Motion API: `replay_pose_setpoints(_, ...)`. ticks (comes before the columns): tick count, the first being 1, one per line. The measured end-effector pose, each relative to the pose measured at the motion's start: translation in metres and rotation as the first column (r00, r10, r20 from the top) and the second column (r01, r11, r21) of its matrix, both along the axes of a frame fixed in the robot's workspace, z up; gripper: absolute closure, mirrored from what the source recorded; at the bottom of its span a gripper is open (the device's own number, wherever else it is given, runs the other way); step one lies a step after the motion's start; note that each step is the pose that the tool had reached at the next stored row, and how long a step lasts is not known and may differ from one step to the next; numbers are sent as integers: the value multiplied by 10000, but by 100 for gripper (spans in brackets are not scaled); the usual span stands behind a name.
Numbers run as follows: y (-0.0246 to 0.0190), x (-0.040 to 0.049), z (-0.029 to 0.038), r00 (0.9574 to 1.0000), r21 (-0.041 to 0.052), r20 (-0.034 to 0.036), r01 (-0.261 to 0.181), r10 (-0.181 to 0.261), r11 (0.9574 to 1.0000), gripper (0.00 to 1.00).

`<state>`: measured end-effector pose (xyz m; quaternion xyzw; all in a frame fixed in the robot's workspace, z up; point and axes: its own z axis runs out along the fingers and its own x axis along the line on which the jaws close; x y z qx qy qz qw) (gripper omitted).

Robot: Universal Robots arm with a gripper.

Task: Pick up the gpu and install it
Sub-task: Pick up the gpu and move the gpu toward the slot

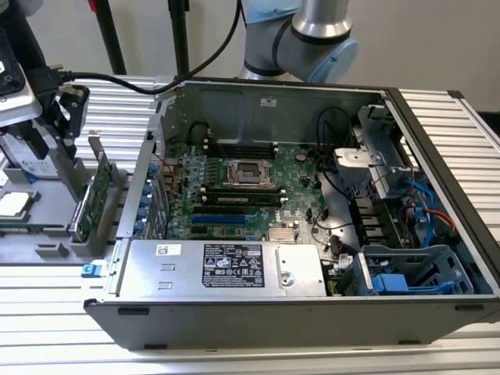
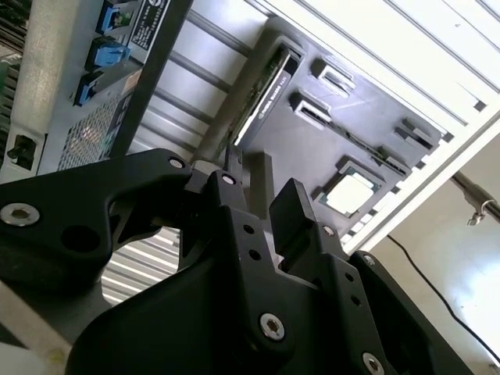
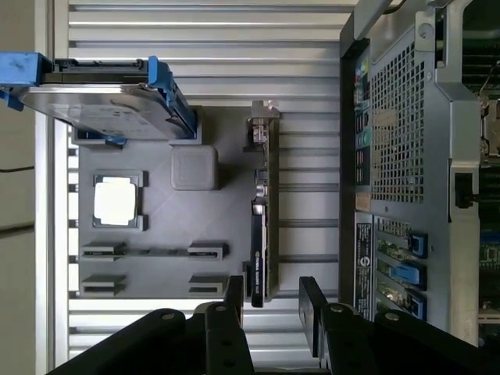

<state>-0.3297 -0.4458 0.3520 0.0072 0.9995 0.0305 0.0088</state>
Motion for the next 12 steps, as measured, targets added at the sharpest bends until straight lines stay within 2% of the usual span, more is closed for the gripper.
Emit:
replay_pose_setpoints(6,0,0,-7,10000,2,2,1,-1,10000,0)
replay_pose_setpoints(12,0,0,-44,10000,1,1,1,-1,10000,0)
